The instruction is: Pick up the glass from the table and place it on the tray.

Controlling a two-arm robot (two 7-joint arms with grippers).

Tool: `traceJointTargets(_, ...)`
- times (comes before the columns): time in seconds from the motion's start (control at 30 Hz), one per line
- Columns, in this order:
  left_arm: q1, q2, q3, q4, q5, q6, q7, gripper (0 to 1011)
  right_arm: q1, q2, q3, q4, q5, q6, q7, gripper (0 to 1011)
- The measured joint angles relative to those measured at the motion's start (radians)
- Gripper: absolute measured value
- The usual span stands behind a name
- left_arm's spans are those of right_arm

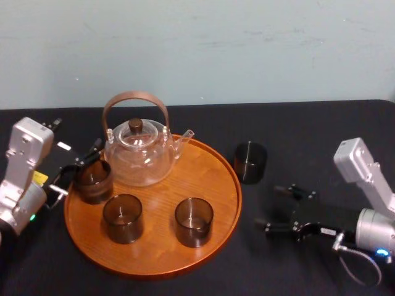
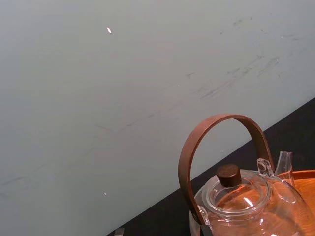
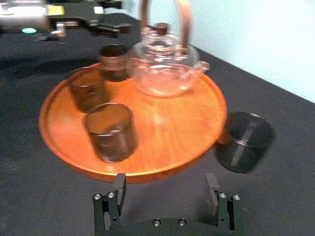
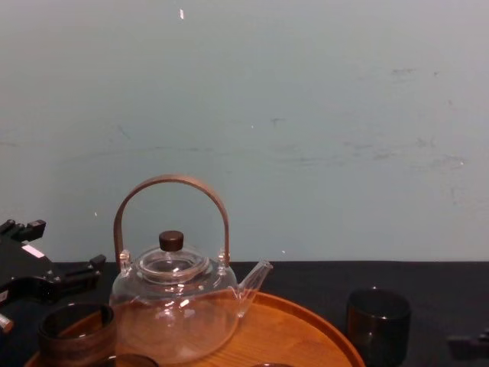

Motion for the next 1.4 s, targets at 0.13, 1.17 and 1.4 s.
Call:
traceJointTargets(0.13,0.000,0.000,0.000,0.000,0.000,0.000,0.000,1001,-0.002,-0.007,0.028,0.015,0.011,0.030,-0.044,1002)
traceJointTargets(1.17,0.000,0.000,0.000,0.000,0.000,0.000,0.000,1001,0.108,-0.131,0.052,0.157,-0.053,0.148,-0.150,1002)
traceJointTargets(1.4,0.000,0.000,0.000,0.000,0.000,0.000,0.000,1001,0.153,-0.163,0.035,0.198,-0.080,0.169,-0.145,1002)
